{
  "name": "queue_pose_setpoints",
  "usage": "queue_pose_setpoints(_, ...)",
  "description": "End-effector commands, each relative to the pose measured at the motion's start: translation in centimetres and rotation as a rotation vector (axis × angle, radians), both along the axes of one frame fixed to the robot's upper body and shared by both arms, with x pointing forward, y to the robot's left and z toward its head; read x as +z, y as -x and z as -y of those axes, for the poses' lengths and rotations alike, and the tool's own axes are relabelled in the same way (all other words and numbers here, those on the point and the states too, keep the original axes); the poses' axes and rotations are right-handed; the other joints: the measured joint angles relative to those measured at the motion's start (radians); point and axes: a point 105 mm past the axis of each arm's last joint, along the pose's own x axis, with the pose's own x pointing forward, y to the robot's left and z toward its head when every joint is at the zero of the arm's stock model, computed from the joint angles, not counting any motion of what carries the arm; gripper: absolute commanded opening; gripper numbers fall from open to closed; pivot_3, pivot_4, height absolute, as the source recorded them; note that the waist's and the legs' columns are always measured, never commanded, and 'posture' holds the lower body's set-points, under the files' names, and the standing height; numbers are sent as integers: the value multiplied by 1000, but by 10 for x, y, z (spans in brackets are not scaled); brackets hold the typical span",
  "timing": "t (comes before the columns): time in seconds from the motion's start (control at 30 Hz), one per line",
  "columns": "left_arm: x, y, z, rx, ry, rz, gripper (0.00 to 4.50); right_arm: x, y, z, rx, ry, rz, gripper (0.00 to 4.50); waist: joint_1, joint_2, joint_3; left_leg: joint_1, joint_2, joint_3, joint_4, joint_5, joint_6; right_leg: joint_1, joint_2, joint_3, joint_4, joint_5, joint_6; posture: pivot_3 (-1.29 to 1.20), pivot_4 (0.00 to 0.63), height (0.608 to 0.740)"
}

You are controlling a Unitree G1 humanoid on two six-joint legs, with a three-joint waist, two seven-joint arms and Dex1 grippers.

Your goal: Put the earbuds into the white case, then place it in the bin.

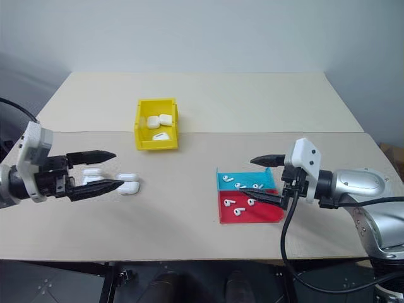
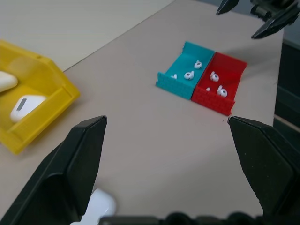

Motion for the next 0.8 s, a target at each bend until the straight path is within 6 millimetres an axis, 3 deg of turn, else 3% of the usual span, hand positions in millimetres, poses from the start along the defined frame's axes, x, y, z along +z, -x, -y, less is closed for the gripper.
queue_pose_setpoints(0.03, 12, 4, -6, 14, -54, 21, 4500, 17, 6, -1, 30, -11, 42, 4474, 1, 0, 0, 0, 0, 0, -1, 0, 0, 0, 0, 0, 0, 0, 0, 0, 150, 740)
queue_pose_setpoints(0.23, 19, -3, 1, 123, -215, -7, 4500, 19, 9, -1, 28, -29, 26, 4474, 5, 0, 0, 0, 0, 0, 0, 0, 0, 1, 0, 0, 0, 0, 0, 0, 150, 740)
queue_pose_setpoints(0.4, 15, -10, -7, 336, -370, -209, 4500, 18, 11, 2, 13, -7, 18, 4474, 4, -1, 1, 0, 0, 0, 0, 0, 0, 0, 0, 0, 1, 0, 0, 0, 150, 740)
queue_pose_setpoints(0.5, 21, -17, -10, 431, -371, -314, 4500, 18, 12, 3, 12, 2, 4, 4474, 2, -2, 1, 0, -1, 0, 1, 0, 0, 1, 0, 0, 2, 0, 1, 0, 150, 740)
queue_pose_setpoints(0.67, 26, -43, -19, 579, -375, -340, 4500, 19, 11, 5, 15, 15, -13, 4474, -3, -2, 1, 1, -1, 0, 1, 0, 0, 0, 0, 2, 3, -1, 1, 0, 150, 740)
queue_pose_setpoints(0.8, 10, -54, -20, 649, -376, -445, 4500, 22, 10, 6, 19, 18, -27, 4474, -3, -3, 1, 0, -1, 0, 1, 0, 0, -1, 0, 3, 8, -1, 1, 0, 150, 740)
